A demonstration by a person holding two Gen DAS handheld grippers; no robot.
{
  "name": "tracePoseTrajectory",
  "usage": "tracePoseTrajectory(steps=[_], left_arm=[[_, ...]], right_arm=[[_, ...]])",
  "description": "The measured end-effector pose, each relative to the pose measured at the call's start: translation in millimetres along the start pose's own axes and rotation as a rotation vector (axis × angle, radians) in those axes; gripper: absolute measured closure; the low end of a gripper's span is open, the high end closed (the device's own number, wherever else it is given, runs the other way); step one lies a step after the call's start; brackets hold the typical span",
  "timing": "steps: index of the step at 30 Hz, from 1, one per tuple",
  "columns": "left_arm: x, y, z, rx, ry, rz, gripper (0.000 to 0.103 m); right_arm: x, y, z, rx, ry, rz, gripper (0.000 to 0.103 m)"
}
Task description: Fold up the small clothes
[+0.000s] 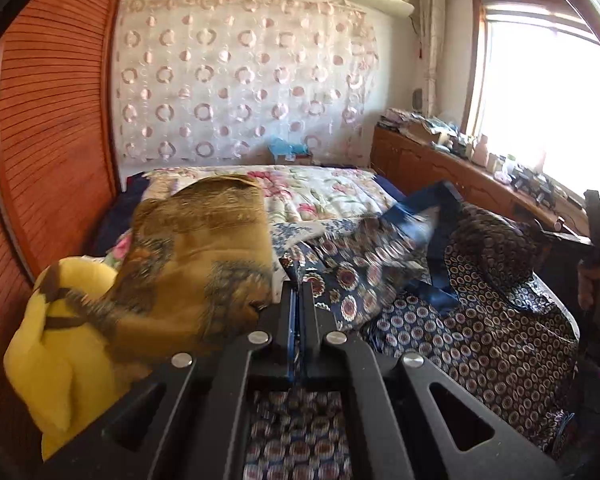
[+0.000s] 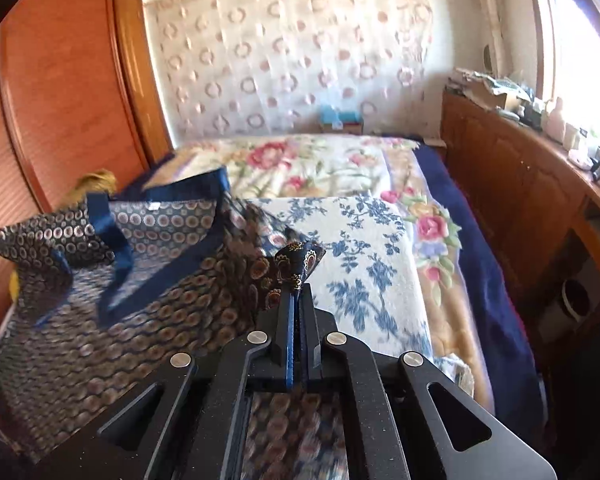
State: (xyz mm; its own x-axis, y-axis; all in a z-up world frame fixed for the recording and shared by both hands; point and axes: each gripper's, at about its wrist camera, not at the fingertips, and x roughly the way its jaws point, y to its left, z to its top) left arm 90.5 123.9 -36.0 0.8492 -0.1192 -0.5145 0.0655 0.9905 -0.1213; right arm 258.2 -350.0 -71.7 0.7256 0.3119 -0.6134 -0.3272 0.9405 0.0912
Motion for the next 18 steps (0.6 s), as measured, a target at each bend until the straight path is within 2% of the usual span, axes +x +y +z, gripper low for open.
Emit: tracePoseTrajectory(steps=[5, 10, 14, 18], left_arm=[[-37, 11, -25, -0.036, -0.020, 0.025, 0.103], [-71, 25, -53, -0.091, -0.035, 0.064, 0.103], [-91, 43, -80, -0.130, -0.025, 0.109, 0.103], [-95, 55, -103, -0.168, 0.034, 0.128, 0.103]], right_arm=[[-45, 12, -31, -0.025, -0.031, -0.003, 0.103], [-95, 19, -65, 0.005, -0.056, 0.037, 0.103], [-122, 20, -95, -0.007, -0.020, 0.027, 0.103], [-134, 11, -126, 0.009, 0.060, 0.015, 0.103]])
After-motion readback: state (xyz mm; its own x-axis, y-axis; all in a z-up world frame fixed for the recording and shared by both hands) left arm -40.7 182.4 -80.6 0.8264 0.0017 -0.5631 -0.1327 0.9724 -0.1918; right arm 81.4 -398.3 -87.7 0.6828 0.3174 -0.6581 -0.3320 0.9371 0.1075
